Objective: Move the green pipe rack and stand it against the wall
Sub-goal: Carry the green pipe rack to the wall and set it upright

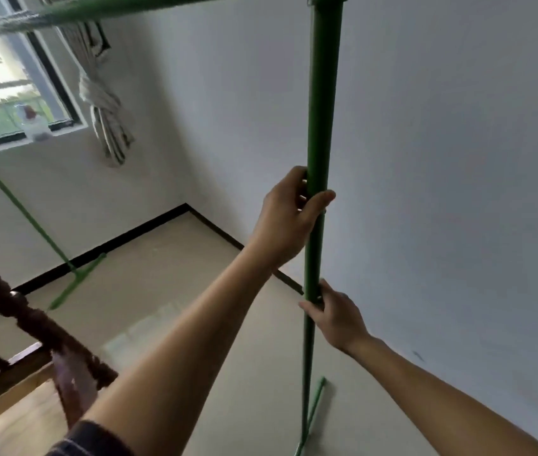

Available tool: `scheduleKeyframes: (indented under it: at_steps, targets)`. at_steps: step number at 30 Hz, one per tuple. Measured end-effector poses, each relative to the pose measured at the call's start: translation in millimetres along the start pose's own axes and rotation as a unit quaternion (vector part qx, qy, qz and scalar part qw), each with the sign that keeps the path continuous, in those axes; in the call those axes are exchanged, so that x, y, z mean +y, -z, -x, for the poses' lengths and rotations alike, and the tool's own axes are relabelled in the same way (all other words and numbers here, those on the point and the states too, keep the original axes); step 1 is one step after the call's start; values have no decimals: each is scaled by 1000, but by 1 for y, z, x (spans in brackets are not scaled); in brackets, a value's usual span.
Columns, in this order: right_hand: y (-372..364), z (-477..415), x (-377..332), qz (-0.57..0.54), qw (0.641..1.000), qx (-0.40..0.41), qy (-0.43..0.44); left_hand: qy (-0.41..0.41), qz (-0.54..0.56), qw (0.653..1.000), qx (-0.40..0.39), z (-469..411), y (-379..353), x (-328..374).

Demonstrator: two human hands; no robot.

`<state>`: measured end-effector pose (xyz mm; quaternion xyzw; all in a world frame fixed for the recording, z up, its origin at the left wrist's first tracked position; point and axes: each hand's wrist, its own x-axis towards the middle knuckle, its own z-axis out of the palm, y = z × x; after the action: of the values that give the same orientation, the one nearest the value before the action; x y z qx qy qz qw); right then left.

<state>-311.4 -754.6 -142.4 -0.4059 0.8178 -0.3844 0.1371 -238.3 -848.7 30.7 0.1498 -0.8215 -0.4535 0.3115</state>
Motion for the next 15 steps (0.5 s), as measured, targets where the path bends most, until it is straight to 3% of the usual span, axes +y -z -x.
scheduleKeyframes:
  at_steps: [5, 15]
  targets:
    - [38, -36, 25, 40, 998, -1, -49, -10, 17, 1000, -10, -54, -44, -5]
    - [96, -142, 89, 54, 996, -12, -64, -2, 1, 1000, 12, -171, -117, -22]
